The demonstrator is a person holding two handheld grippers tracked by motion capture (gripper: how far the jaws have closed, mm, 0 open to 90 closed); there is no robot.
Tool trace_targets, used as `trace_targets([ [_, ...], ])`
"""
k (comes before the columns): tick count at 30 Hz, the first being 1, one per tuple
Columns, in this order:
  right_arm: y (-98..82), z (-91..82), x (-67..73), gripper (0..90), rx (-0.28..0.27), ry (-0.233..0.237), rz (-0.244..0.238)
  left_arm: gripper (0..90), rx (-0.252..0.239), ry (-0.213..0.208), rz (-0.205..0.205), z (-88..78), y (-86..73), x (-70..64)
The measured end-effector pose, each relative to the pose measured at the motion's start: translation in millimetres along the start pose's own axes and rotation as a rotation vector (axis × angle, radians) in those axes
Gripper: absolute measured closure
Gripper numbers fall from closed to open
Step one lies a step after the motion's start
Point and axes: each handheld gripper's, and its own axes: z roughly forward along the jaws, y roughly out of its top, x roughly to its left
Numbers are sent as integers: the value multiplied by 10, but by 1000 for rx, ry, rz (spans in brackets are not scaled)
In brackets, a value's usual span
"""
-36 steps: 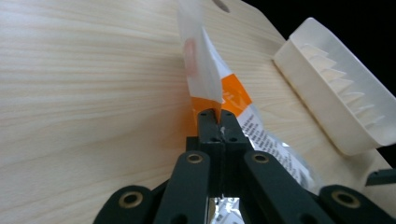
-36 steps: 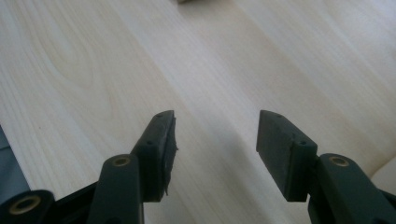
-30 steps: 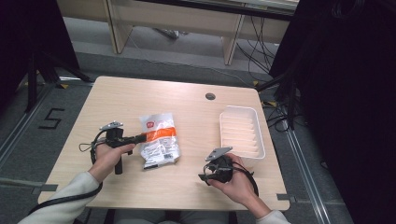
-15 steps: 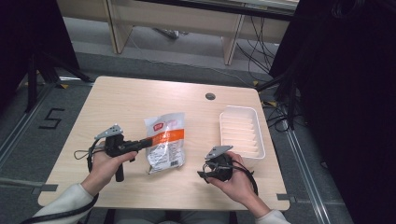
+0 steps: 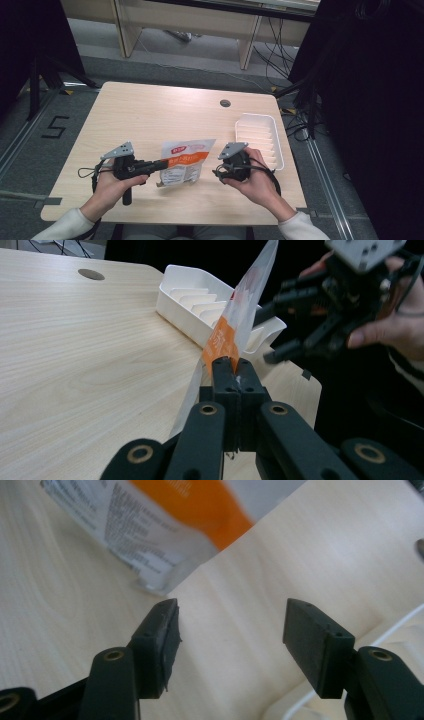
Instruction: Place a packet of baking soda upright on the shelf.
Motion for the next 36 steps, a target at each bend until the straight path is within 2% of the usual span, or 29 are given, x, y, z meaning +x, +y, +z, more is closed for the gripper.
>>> trace_targets([
  [3, 109, -101, -86, 355, -11, -2, -21, 898, 9, 1, -6, 5, 2, -23],
  [5, 162, -113, -132, 348, -25, -5, -19, 898, 11, -9, 6, 8, 4, -25],
  [8, 236, -138, -181, 334, 0, -8, -46, 898, 11, -14, -7, 12, -2, -41],
  [9, 263, -140, -195, 334, -8, -3, -58, 898, 17, -5, -9, 7, -2, -50],
  [11, 327, -144, -211, 331, -20, 12, -92, 898, 22, -17, 12, 6, 0, -48],
  [12, 358, -155, -201, 331, -15, 9, -82, 898, 22, -22, 13, 10, 0, -53],
  [14, 441, -170, -211, 332, -16, 7, -120, 898, 21, -23, 10, 19, -1, -69],
  [15, 486, -167, -221, 335, -18, 19, -156, 898, 24, -28, 13, 21, 1, -72],
  [17, 571, -167, -210, 353, -8, 36, -160, 898, 29, -24, 20, 20, 2, -81],
  [19, 621, -148, -205, 392, -7, 61, -178, 897, 31, -26, 25, 24, 3, -91],
  [20, 644, -132, -187, 424, 8, 93, -187, 898, 29, -32, 22, 28, 1, -93],
  [22, 655, -119, -180, 445, 16, 103, -198, 898, 35, -28, 26, 27, 4, -100],
  [24, 687, -77, -142, 506, 60, 166, -239, 898, 42, -40, 33, 33, 6, -105],
  [26, 705, -37, -109, 563, 88, 204, -279, 897, 45, -40, 51, 34, 9, -110],
  [27, 710, -17, -89, 588, 115, 245, -287, 897, 45, -46, 47, 37, 8, -112],
  [29, 714, 22, -45, 630, 154, 255, -310, 897, 53, -41, 54, 34, 9, -116],
  [30, 717, 38, -33, 650, 181, 228, -334, 897, 50, -53, 52, 39, 6, -112],
  [31, 723, 43, -19, 677, 198, 216, -353, 897, 54, -43, 51, 35, 5, -118],
  [32, 729, 40, -12, 706, 216, 215, -363, 897, 52, -54, 53, 38, 4, -112],
  [34, 756, 59, -29, 795, 209, 218, -440, 896, 62, -60, 42, 31, -2, -113],
  [35, 753, 41, -14, 819, 230, 210, -416, 895, 59, -68, 40, 31, -7, -109],
  [36, 765, 54, -27, 839, 215, 225, -458, 895, 66, -67, 51, 20, -10, -98],
])
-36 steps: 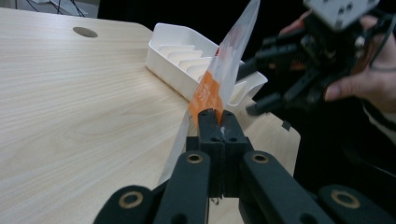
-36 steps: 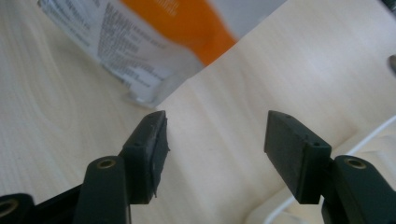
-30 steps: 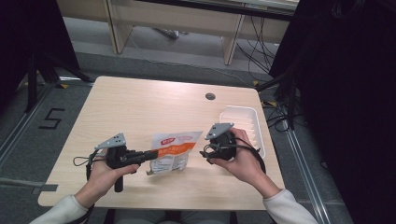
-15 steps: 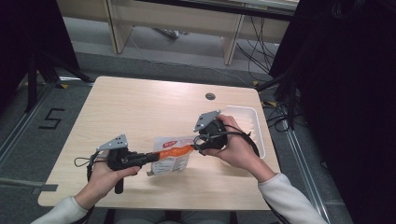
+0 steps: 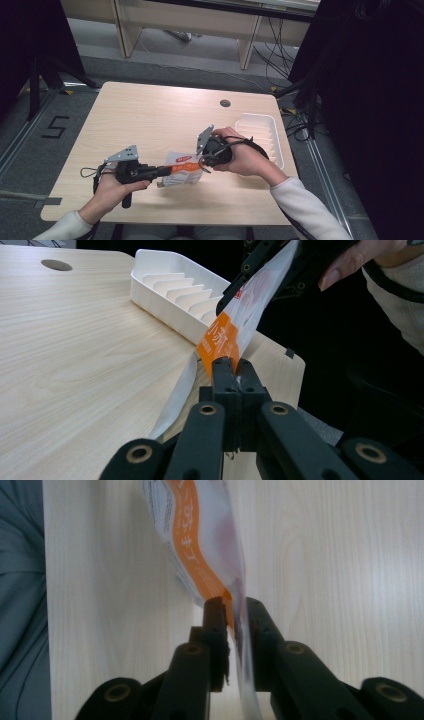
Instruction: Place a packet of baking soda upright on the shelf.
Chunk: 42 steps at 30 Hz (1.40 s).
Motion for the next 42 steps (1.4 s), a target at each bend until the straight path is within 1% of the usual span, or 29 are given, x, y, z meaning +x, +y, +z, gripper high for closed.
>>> trace_targets([
  [3, 22, 10, 1, 882, 17, 27, 7, 891, -4, 10, 5, -21, -12, 18],
  [4, 34, 0, 19, 893, 23, 30, 32, 889, 2, 17, 16, -37, -14, 28],
  [5, 42, 5, 7, 900, 10, 31, 24, 885, 5, 20, 21, -47, -21, 37],
  [6, 48, -5, 9, 900, 18, 46, 49, 873, 4, 29, 12, -55, -34, 35],
  [8, 72, 3, -23, 900, -6, 63, 22, 834, 12, 40, 18, -74, -59, 44],
  [9, 79, -9, -21, 900, 3, 71, 56, 810, 10, 40, 28, -79, -75, 56],
  [10, 95, -9, -41, 900, 1, 72, 32, 791, 19, 58, 25, -97, -92, 53],
  [11, 113, -29, -15, 900, 22, 82, 82, 759, 14, 60, 40, -109, -106, 59],
  [12, 131, -36, -20, 900, 23, 87, 88, 713, 15, 82, 56, -136, -118, 56],
  [13, 148, -36, -44, 900, 10, 87, 68, 658, 7, 90, 69, -162, -132, 65],
  [15, 175, -54, -55, 900, 44, 85, 87, 525, 3, 126, 58, -228, -178, 75],
  [16, 181, -56, -86, 900, 25, 81, 61, 482, 5, 141, 47, -258, -212, 79],
  [17, 187, -73, -106, 900, 38, 98, 60, 456, 13, 155, 53, -287, -245, 86],
  [18, 195, -81, -120, 900, 41, 87, 53, 444, 22, 172, 43, -313, -281, 81],
  [19, 204, -97, -101, 900, 65, 96, 101, 434, 27, 187, 39, -334, -311, 74],
  [20, 214, -97, -128, 900, 58, 103, 79, 425, 35, 183, 46, -350, -334, 76],
  [21, 220, -124, -112, 900, 79, 105, 124, 418, 41, 192, 46, -362, -353, 65],
  [23, 236, -126, -157, 900, 66, 100, 81, 417, 52, 196, 51, -380, -373, 49],
  [24, 236, -147, -160, 900, 74, 100, 103, 419, 53, 190, 51, -379, -376, 46],
  [26, 253, -166, -186, 900, 73, 97, 103, 435, 55, 187, 52, -376, -376, 42],
  [27, 259, -172, -203, 900, 70, 102, 97, 436, 57, 175, 73, -372, -373, 60],
  [29, 276, -175, -246, 900, 48, 99, 52, 436, 69, 182, 63, -368, -384, 58],
  [30, 280, -203, -219, 900, 77, 107, 114, 436, 71, 186, 62, -364, -391, 59],
  [33, 283, -222, -268, 900, 64, 111, 82, 437, 74, 190, 61, -363, -398, 69],
  [34, 280, -236, -264, 900, 76, 111, 112, 437, 74, 184, 76, -363, -395, 83],
  [37, 271, -263, -297, 900, 82, 106, 110, 437, 74, 187, 67, -361, -402, 91],
  [39, 272, -288, -315, 900, 82, 103, 108, 436, 69, 190, 43, -354, -411, 84],
  [40, 268, -309, -314, 900, 84, 104, 126, 437, 80, 189, 56, -363, -409, 94],
  [42, 265, -335, -348, 900, 70, 90, 89, 436, 79, 192, 56, -361, -410, 97],
])
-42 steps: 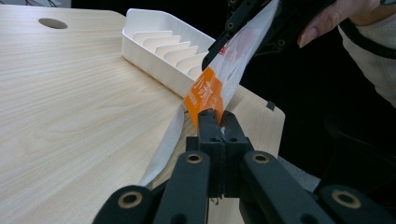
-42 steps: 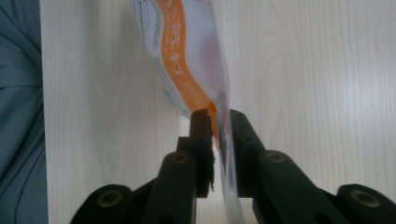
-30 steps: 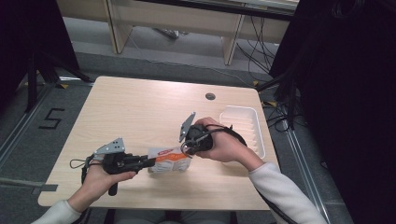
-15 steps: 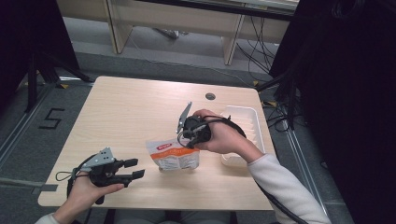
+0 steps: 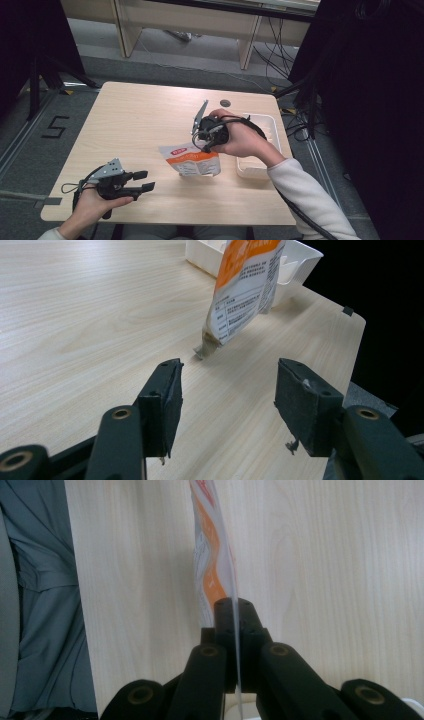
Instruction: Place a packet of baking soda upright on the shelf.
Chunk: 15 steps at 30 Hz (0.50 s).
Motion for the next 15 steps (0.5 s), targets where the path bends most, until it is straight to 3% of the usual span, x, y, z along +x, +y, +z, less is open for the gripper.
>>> trace_targets([
  [4, -11, -71, -2, 900, 12, -1, 36, 436, -8, 4, -19, 15, -7, -4],
  [5, -13, -73, -20, 900, 0, -2, 11, 436, -5, 3, -16, 11, -6, -1],
  [8, -27, -89, -46, 900, -12, -8, 0, 436, -1, 5, -13, 6, -5, 5],
  [10, -43, -115, -34, 900, 10, -4, 41, 436, -1, 7, -13, 6, -7, 8],
  [15, -71, -163, -86, 900, 3, -14, 21, 433, -2, 3, -18, 13, -8, 8],
])
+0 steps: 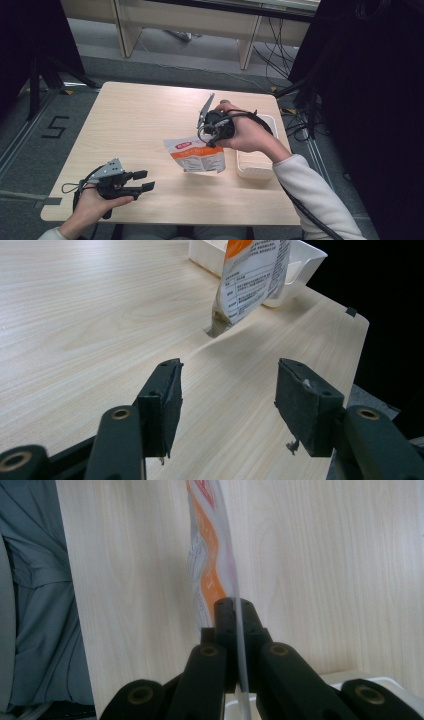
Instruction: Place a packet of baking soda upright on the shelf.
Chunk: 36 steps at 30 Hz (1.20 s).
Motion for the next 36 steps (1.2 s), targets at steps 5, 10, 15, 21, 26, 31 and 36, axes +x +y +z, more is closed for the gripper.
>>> trace_targets([
  [5, -35, -85, -16, 900, 11, -15, 53, 433, -7, 14, -9, -3, -1, -3],
  [10, -76, -168, -50, 900, -4, -29, 52, 433, -10, 14, -14, 3, -7, 6],
  [15, -108, -257, -82, 900, -21, -42, 46, 433, -8, 6, -2, 11, -12, 26],
  [21, -143, -310, -89, 900, -4, -51, 50, 433, -6, 12, -26, 16, -20, 15],
  [26, -190, -333, -95, 900, 11, -57, 64, 435, -12, 13, -40, 22, -23, 19],
  [31, -241, -358, -113, 900, 16, -61, 80, 435, -13, 12, -43, 27, -26, 24],
  [36, -290, -383, -129, 900, 15, -61, 84, 436, -13, 7, -32, 27, -24, 31],
])
